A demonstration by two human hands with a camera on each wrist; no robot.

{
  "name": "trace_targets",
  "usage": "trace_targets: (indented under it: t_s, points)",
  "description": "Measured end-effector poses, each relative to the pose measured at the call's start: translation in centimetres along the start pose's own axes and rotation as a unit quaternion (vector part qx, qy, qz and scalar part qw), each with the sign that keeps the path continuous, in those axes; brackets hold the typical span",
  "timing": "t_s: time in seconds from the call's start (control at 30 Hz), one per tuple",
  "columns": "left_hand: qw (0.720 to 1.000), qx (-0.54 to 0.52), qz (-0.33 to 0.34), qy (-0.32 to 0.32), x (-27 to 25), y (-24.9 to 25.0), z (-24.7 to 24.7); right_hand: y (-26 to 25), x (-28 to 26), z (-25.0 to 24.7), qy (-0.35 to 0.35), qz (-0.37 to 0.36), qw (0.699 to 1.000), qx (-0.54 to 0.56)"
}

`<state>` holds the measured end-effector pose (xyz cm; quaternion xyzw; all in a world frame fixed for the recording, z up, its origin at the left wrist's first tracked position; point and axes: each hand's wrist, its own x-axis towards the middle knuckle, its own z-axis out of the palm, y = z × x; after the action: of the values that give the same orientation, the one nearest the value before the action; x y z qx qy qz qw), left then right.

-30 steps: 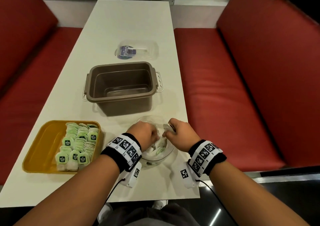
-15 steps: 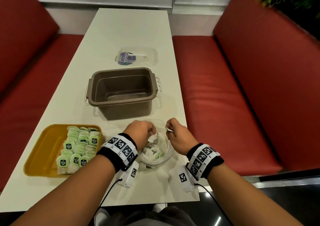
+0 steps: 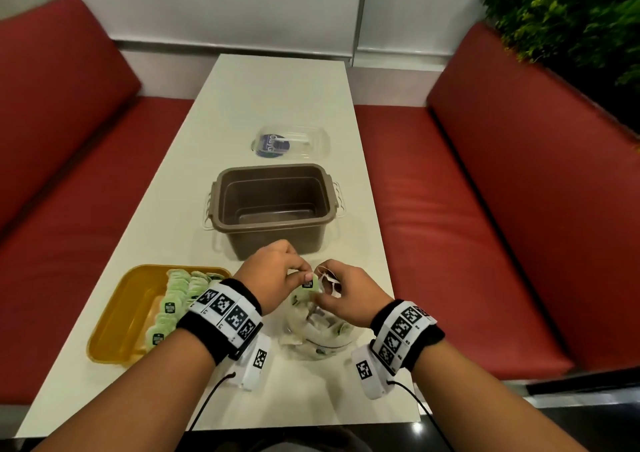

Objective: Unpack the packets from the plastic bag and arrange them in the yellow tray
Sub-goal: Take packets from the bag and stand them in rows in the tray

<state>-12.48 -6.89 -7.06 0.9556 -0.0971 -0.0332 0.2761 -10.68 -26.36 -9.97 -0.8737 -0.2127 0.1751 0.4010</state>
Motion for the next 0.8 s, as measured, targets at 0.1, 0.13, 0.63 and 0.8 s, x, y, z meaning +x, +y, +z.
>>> trace_targets:
  t_s: [0.1, 0.13, 0.63, 0.8]
  points:
    - [0.997, -0.047, 0.048, 0.032, -1.3, -0.8, -1.7, -1.8, 0.5, 0.7, 0.015, -0.028, 0.999, -0.006]
    - [0.996, -0.056, 0.062, 0.044, -1.7, -1.0, -2.4, -2.6, 0.6, 1.0, 0.021, -0.039, 0.999, -0.009]
    - [0.992, -0.048, 0.069, 0.090, -7.3, -6.9, -10.0, -11.2, 3.4, 7.6, 0.081, -0.113, 0.990, 0.013]
    - [0.998, -0.055, -0.022, 0.029, -9.4, -9.7, -11.5, -12.0, 4.1, 10.9, 0.042, -0.065, 0.997, 0.005]
